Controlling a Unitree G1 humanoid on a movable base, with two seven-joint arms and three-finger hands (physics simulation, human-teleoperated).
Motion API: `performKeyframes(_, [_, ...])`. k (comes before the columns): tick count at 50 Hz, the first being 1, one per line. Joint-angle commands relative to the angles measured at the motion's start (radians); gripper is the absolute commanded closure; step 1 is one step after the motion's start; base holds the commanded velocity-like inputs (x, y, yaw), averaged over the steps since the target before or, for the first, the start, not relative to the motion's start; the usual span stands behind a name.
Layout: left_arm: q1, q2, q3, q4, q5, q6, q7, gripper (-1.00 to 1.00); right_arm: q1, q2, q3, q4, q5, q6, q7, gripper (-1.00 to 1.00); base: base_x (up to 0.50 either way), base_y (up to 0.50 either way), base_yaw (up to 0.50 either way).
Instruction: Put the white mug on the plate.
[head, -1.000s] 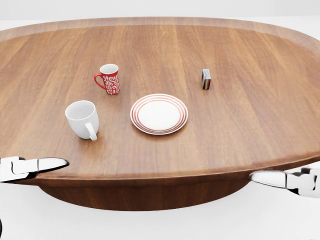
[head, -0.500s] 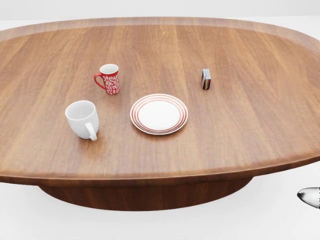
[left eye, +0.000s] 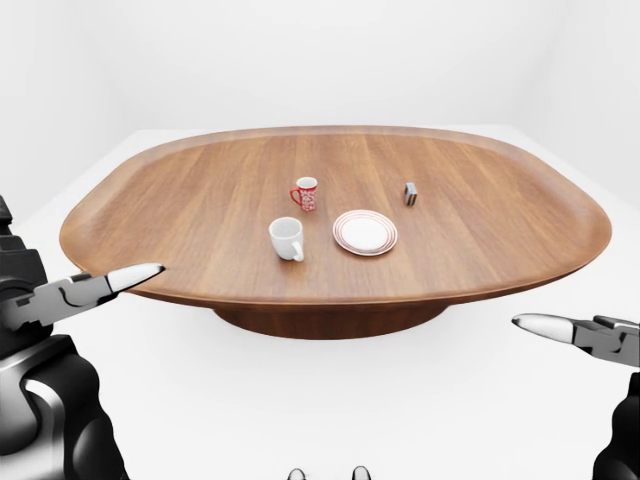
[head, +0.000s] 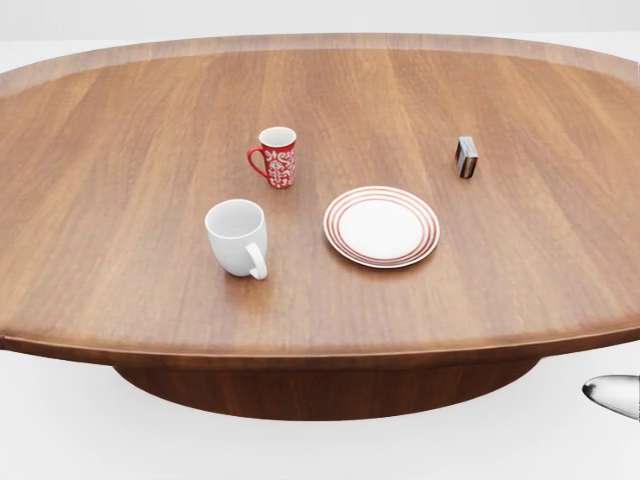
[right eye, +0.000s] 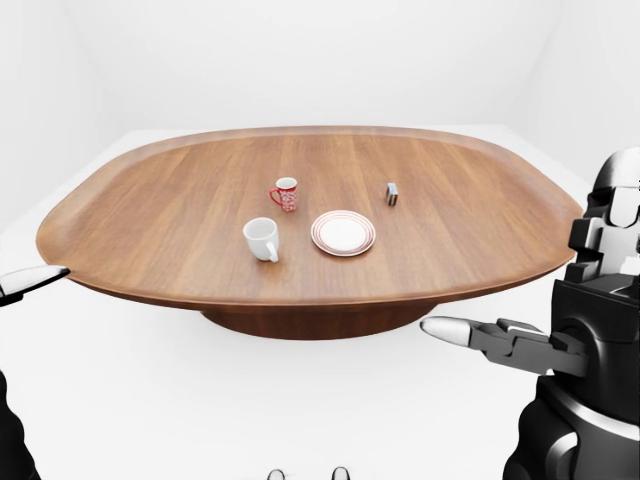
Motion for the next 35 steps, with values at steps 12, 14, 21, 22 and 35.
performKeyframes(12, [-0.001, -0.007, -0.014, 0.002, 0.016, 0.0, -0.003, -1.0, 0.002, 0.002, -0.001, 0.011, -0.002, 0.0, 0.005, -1.0, 0.0, 0.46, 0.0])
performKeyframes(14, [0.0, -0.009, -0.022, 0.012, 0.025, 0.0, -0.004, -1.0, 0.002, 0.003, -0.001, 0.015, -0.002, 0.0, 0.005, -1.0, 0.0, 0.46, 0.0])
performKeyframes(21, [-0.002, -0.01, -0.02, 0.01, 0.025, 0.0, -0.005, -1.0, 0.003, 0.005, -0.005, 0.029, 0.012, 0.0, 0.005, -1.0, 0.0, 0.34, 0.0])
performKeyframes(22, [-0.001, -0.01, -0.022, 0.011, 0.027, 0.0, -0.006, -1.0, 0.003, 0.004, -0.004, 0.029, 0.013, 0.0, 0.003, -1.0, 0.0, 0.0, 0.0])
performKeyframes(35, [0.004, -0.016, -0.03, 0.022, 0.04, 0.0, -0.01, -1.0, 0.01, 0.006, 0.012, 0.046, 0.0, 0.0, 0.005, -1.0, 0.0, 0.0, 0.0])
